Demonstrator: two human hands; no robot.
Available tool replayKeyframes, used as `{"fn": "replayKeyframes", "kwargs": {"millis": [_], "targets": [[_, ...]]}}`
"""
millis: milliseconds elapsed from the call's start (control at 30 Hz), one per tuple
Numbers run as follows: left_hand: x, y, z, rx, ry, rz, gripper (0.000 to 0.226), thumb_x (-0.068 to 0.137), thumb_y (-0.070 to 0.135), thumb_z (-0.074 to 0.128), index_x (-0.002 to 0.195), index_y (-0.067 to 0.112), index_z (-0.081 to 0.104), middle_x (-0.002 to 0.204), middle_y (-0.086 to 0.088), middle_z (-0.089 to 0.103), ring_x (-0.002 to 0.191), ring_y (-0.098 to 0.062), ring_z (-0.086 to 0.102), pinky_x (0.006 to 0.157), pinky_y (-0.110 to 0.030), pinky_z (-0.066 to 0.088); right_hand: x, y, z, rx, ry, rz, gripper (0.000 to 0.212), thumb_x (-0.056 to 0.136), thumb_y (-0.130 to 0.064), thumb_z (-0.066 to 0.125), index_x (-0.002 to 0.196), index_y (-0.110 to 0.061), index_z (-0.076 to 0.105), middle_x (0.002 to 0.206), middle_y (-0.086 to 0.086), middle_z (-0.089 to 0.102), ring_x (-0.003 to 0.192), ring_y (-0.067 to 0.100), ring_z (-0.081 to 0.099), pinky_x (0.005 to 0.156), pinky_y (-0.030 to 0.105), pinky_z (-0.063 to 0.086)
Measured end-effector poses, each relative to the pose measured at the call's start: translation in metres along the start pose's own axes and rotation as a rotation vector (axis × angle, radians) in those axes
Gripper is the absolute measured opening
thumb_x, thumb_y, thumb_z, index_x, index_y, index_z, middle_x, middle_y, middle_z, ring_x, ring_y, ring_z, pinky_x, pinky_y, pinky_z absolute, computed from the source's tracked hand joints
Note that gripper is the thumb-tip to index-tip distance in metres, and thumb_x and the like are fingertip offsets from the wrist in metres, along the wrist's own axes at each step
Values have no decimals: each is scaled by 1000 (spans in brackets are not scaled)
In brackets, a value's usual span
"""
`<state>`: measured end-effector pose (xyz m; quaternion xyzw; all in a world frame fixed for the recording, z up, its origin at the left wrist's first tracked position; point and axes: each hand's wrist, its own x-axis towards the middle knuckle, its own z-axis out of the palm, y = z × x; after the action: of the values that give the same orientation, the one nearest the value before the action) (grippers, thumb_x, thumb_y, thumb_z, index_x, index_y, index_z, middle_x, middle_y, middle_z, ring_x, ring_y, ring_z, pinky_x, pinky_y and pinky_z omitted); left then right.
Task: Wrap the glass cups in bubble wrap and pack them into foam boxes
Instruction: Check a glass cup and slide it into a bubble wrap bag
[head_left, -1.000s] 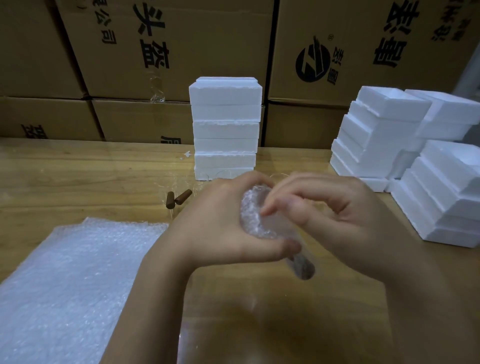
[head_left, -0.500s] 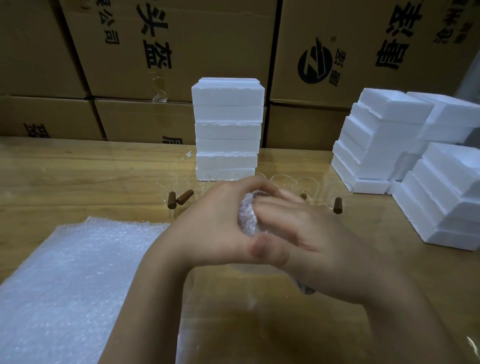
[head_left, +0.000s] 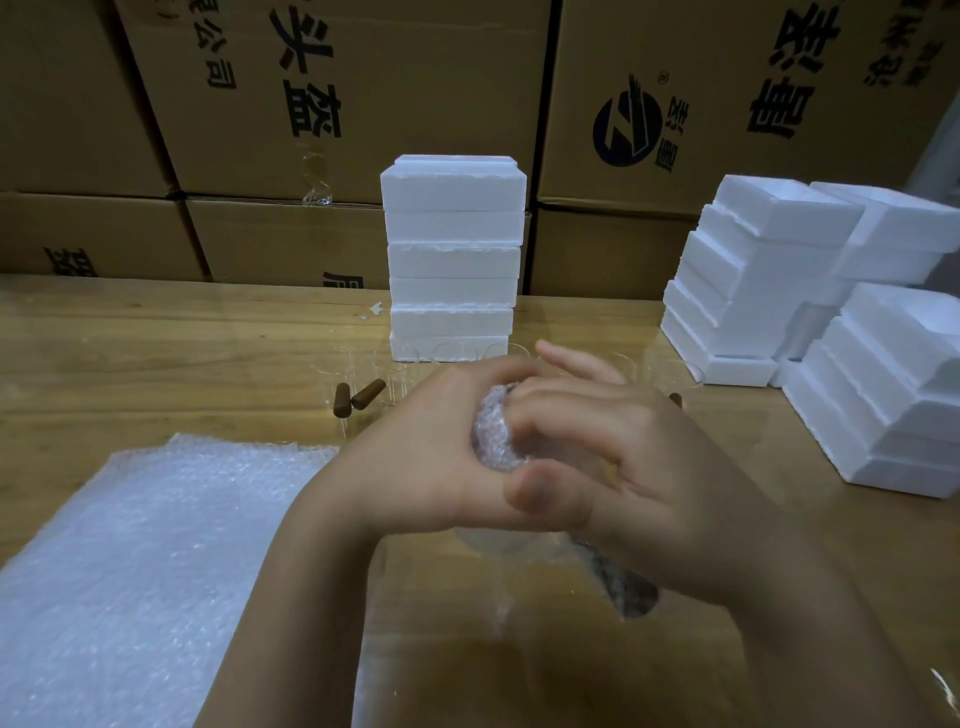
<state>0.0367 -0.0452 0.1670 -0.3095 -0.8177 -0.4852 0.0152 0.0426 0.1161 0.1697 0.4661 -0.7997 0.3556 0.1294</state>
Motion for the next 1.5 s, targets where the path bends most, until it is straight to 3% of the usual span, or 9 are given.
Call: {"fn": "replayKeyframes", "kwargs": {"millis": [100, 267, 367, 500, 600, 733, 1067, 1300, 1500], "targets": [[0, 0, 0, 1, -18, 18, 46, 63, 45, 64, 104, 26, 61, 94, 16, 68, 90, -8, 67, 75, -24, 52, 1, 0, 3, 30, -45, -2, 25, 88, -64, 25, 72, -46, 32, 68, -34, 41, 80, -14, 50, 113, 40, 24], [-1, -4, -5, 20, -27, -19, 46, 59, 28, 79, 101, 34, 62, 95, 13, 69, 93, -10, 67, 80, -31, 54, 1, -1, 5, 4, -89, 9, 30, 85, -69, 30, 70, -44, 29, 71, -32, 39, 82, -14, 47, 108, 36, 28], [-5, -2, -7, 33, -23, -15, 45, 59, 32, 79, 100, 38, 61, 93, 17, 69, 88, -7, 67, 74, -24, 53, 1, -4, 3, 35, -64, -12, 15, 83, -58, 49, 76, -44, 49, 85, -33, 53, 93, -14, 52, 112, 40, 26], [-10, 2, -14, 79, 7, -40, 45, 50, 56, 69, 92, 43, 60, 90, 20, 67, 88, -2, 64, 74, -22, 47, -3, -2, -7, 16, 87, -53, 28, 84, -43, 58, 81, -18, 71, 87, -13, 69, 91, 0, 63, 99, 39, 37], [-10, 1, -15, 89, -13, -74, 51, 47, 54, 71, 95, 40, 62, 95, 14, 68, 95, -7, 65, 84, -35, 50, -4, 0, -6, -99, 15, -36, 32, 84, -46, 56, 69, -20, 67, 73, -15, 65, 76, -1, 60, 94, 39, 35], [-9, 0, -13, 45, -16, -73, 52, 49, 44, 78, 97, 32, 63, 89, 5, 70, 84, -14, 68, 78, -42, 53, -1, -3, 7, -261, -49, 2, 45, 80, -63, 49, 59, -23, 44, 59, -15, 40, 63, -2, 44, 94, 35, 31], [-8, -4, -11, -62, -45, -52, 50, 50, 37, 78, 98, 28, 63, 89, 0, 70, 82, -19, 69, 73, -38, 54, 6, -7, 18, -243, -72, -45, 34, 79, -62, 52, 72, -33, 36, 64, -26, 32, 76, -14, 40, 112, 39, 23], [-13, -11, -21, -88, 13, -4, 49, 52, 47, 74, 99, 34, 65, 95, 5, 69, 92, -18, 66, 80, -37, 45, -4, -1, -10, 106, 47, -30, 32, 83, -47, 59, 78, -18, 69, 82, -13, 68, 87, 4, 65, 106, 40, 30], [-15, -8, -21, -241, 2, 90, 59, 53, 52, 81, 102, 22, 65, 94, 2, 69, 89, -20, 66, 78, -30, 46, -6, -13, -13, -104, 16, -49, 33, 78, -52, 61, 79, -21, 70, 80, -15, 67, 83, 3, 64, 81, 39, 35]]}}
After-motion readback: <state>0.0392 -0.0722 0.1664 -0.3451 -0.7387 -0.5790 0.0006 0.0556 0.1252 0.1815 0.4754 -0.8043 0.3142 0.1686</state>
